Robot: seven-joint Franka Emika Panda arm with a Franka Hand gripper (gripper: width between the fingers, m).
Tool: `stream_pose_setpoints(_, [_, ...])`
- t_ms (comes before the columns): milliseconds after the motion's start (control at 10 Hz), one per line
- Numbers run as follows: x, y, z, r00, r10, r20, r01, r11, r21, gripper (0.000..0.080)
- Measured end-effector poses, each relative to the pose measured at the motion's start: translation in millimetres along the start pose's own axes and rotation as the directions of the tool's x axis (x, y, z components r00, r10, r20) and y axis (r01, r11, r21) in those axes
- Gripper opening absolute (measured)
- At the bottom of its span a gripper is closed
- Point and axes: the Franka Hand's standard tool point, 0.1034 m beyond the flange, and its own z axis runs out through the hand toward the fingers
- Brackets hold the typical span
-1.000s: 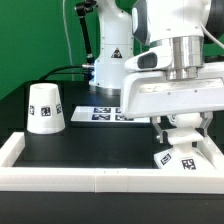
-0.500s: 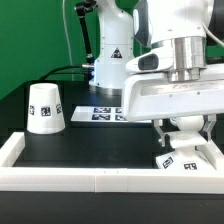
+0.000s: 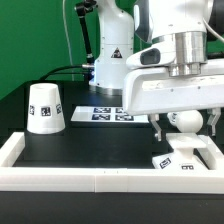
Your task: Assemble lamp
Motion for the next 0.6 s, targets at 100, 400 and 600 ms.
stream_pose_setpoints(100, [-7.3, 1.9, -7.6, 1.0, -0.017, 0.004, 0.017, 1.0, -0.003, 0.0697])
stream_pose_setpoints(400, [-40.7, -10.6, -41.5, 0.999, -0.027, 0.019, 0.027, 1.0, -0.007, 0.0699])
stream_pose_setpoints(600, [-61.0, -32.6, -47.1, 0.999, -0.019, 0.027, 0.019, 1.0, 0.0, 0.0699])
